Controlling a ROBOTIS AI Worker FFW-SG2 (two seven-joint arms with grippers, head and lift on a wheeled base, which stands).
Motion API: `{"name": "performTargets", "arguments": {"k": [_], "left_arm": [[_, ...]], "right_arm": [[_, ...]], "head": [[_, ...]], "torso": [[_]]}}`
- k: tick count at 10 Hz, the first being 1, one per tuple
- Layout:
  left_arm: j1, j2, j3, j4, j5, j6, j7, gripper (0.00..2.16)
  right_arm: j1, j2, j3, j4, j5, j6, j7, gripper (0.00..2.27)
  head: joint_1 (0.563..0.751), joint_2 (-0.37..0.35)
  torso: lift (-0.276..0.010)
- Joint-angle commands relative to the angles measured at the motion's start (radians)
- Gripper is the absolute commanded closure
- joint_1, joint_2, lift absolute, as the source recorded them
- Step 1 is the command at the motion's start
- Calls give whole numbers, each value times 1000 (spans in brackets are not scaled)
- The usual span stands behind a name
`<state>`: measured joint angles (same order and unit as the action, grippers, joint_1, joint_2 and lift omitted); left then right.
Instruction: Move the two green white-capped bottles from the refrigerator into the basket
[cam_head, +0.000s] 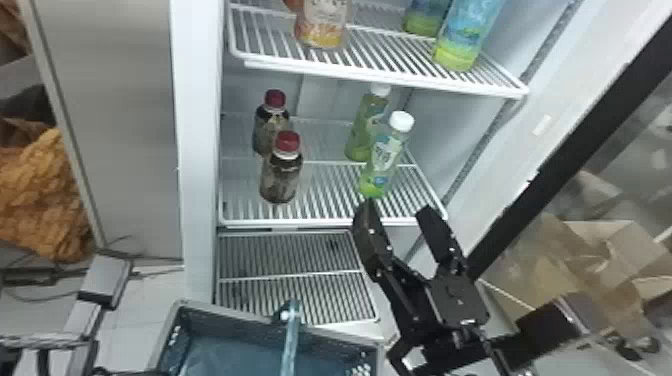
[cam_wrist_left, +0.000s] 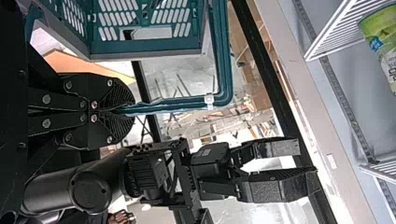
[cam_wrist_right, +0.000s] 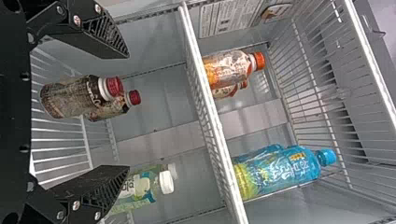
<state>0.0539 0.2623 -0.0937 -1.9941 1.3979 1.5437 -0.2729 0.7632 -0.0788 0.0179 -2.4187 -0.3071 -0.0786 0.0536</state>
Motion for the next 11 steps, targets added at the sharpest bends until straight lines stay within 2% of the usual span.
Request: {"name": "performTargets", "arguments": {"k": [1, 8, 11], "left_arm": [[0, 0, 0, 0, 0, 0, 0, 1161], [0, 0, 2, -2, 0, 0, 0, 1161], [0, 0, 2, -2, 0, 0, 0, 1161]], "right_arm": [[0, 1, 0, 0, 0, 0, 0, 208], [-2, 2, -2, 5, 2, 0, -1, 208], [-7, 17, -48, 17, 28, 0, -1, 208]], "head": [[695, -350], [695, -350], [695, -350]], "torso": [[-263], [-263], [-263]]}}
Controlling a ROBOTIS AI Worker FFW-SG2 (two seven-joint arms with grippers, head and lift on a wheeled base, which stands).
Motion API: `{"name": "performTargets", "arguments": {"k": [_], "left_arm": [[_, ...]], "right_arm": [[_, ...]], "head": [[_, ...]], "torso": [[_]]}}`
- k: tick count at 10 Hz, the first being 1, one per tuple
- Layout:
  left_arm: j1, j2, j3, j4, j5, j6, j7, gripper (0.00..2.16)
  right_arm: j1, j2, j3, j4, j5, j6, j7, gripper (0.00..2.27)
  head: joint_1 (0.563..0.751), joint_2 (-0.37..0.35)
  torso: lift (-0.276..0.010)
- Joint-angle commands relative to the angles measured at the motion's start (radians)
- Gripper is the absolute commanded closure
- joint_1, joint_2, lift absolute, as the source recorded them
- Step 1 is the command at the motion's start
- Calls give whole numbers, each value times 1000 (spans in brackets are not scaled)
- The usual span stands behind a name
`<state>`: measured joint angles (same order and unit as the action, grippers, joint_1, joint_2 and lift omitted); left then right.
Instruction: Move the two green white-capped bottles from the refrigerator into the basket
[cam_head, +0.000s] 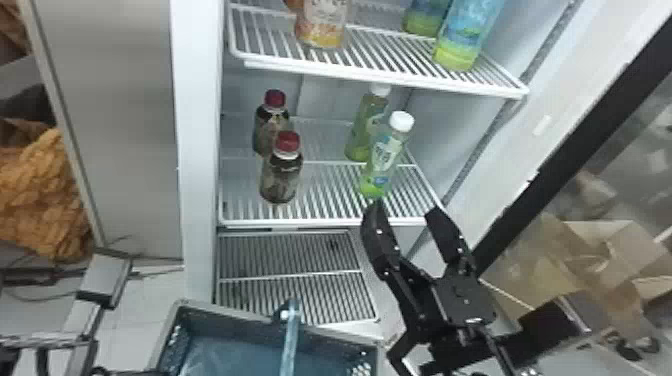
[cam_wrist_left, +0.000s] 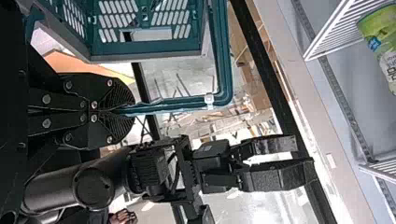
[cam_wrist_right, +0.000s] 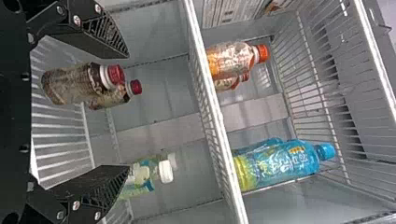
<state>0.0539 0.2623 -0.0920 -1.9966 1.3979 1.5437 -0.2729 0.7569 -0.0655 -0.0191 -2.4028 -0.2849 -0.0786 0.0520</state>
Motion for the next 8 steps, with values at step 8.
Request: {"name": "performTargets", "arguments": {"k": [8], "left_arm": [[5, 2, 0, 0, 10, 0, 0, 1161]], "right_arm": [[-109, 32, -168, 119, 83, 34, -1, 137]], "head": [[695, -350]], "torso": [[-263]]}}
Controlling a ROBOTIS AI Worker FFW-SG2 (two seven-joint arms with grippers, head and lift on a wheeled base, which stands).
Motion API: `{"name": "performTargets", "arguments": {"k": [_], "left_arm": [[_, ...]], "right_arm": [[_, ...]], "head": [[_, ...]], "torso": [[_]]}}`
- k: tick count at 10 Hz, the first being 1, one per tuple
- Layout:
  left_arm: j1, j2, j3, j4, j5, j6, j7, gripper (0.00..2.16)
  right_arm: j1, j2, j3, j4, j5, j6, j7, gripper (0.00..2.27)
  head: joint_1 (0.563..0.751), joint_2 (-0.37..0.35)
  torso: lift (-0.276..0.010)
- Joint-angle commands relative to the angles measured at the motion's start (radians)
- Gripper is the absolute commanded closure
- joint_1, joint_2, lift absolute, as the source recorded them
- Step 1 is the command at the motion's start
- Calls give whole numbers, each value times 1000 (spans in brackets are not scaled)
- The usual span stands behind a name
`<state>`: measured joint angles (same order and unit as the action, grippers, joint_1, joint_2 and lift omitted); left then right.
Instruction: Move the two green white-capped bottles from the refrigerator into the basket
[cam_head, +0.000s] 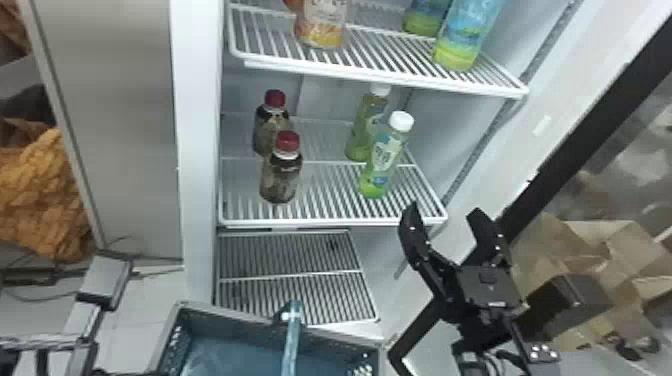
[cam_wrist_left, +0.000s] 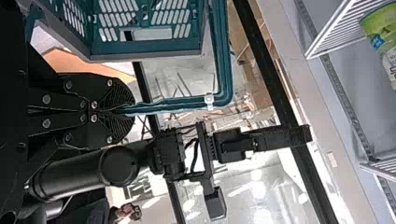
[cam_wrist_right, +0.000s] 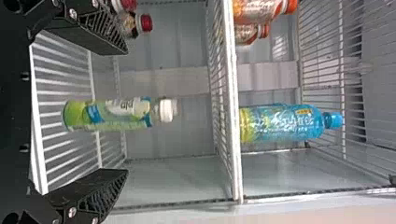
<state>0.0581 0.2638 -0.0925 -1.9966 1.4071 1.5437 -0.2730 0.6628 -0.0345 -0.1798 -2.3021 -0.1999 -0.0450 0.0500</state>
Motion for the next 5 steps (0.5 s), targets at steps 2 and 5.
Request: {"name": "performTargets", "arguments": {"k": [2, 5], "left_arm": [[3, 0, 1, 0, 7, 0, 0, 1161], [6, 0, 5, 0, 9, 0, 0, 1161]], "right_arm": [[-69, 1, -24, 70, 16, 1, 1, 107], [-155, -15, -32, 180, 42, -7, 24, 91]], "head": [[695, -350], [695, -350]], "torso": [[-263], [-263]]}}
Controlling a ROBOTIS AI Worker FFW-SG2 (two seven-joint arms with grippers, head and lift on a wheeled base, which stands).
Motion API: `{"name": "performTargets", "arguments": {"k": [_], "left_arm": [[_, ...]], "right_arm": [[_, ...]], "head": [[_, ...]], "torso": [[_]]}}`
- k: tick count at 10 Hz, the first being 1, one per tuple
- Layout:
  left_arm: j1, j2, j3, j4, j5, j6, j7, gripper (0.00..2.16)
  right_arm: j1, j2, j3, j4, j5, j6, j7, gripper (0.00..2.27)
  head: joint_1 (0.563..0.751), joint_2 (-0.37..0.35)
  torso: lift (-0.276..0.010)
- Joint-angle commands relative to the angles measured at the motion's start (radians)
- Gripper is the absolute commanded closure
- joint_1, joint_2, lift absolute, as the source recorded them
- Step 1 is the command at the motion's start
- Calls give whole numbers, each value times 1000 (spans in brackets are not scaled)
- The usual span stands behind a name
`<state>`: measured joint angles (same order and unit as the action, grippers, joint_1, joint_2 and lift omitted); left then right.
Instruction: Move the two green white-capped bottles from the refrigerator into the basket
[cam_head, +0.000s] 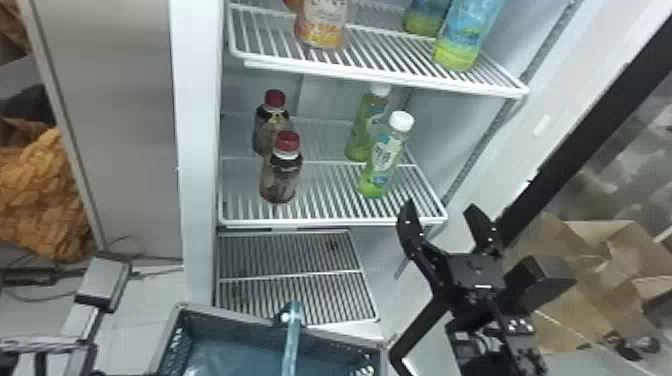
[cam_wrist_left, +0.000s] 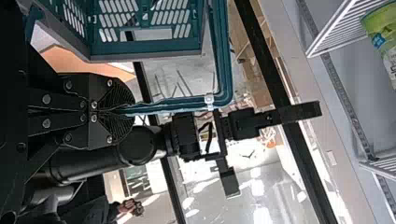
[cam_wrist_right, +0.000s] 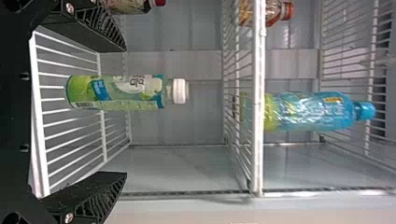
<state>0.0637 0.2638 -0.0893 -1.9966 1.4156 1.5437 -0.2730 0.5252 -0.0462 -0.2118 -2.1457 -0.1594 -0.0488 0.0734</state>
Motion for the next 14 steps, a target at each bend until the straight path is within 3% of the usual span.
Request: {"name": "performTargets", "arguments": {"k": [1, 6, 9, 14], "left_arm": [[0, 0, 2, 0, 0, 0, 0, 1161], [0, 0, 2, -2, 2, 0, 0, 1161], [0, -2, 2, -2, 4, -2, 0, 1161], [-7, -2, -2, -2, 6, -5, 0, 1161]], "right_arm": [[-49, -11, 0, 61, 4, -8, 23, 90], [-196, -18, 2, 215, 32, -10, 46, 71], [-297, -30, 0, 338, 30, -30, 108, 70], [-405, -41, 12, 453, 48, -67, 120, 70]], "head": [[695, -350], [695, -350], [695, -350], [695, -350]], "torso": [[-263], [-263], [-263], [-263]]}}
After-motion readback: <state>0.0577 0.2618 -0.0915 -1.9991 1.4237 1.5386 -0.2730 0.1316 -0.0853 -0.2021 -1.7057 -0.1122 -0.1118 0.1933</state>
